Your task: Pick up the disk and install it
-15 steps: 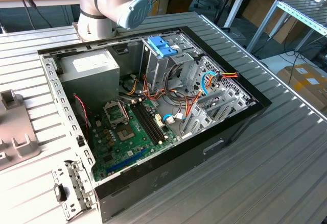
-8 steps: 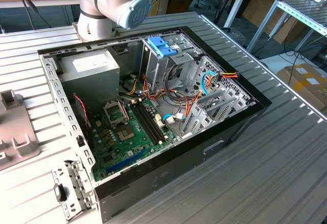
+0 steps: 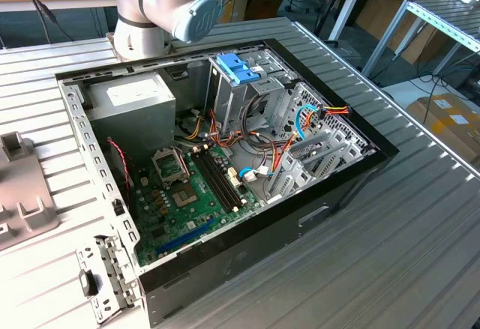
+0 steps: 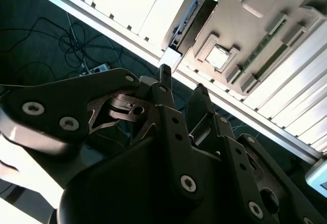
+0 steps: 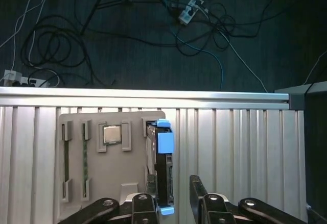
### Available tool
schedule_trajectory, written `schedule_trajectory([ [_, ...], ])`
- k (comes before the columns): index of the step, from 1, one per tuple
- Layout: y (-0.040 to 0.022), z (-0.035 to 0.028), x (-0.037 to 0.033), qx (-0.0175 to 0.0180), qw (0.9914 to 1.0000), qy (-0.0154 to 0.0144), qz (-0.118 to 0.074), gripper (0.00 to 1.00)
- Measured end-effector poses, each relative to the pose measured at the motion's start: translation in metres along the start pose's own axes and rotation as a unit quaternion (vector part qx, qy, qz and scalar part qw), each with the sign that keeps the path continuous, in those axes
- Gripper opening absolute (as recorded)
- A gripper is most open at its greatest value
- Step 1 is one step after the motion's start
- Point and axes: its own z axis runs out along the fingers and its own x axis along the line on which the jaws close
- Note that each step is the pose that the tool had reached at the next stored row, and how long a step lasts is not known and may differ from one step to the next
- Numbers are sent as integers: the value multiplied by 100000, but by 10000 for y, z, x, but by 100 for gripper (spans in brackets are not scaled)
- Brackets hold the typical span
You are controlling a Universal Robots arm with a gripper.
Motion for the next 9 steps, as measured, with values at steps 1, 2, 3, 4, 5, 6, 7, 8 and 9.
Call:
schedule_trajectory([
  [1,-1,19,2,-4,100000,3,6,38],
  [2,-3,59,7,-1,100000,-1,7,38],
  [3,0,84,10,1,100000,-2,-2,38],
  [4,10,102,12,0,100000,-1,3,38],
  [5,41,138,15,-1,100000,0,8,38],
  [6,58,176,20,-1,100000,-1,-38,38],
  [7,58,196,22,-172,99994,76,-1097,38],
  [8,57,211,24,-355,99973,159,-2303,38],
  [9,56,225,25,-486,99945,228,-3267,38],
])
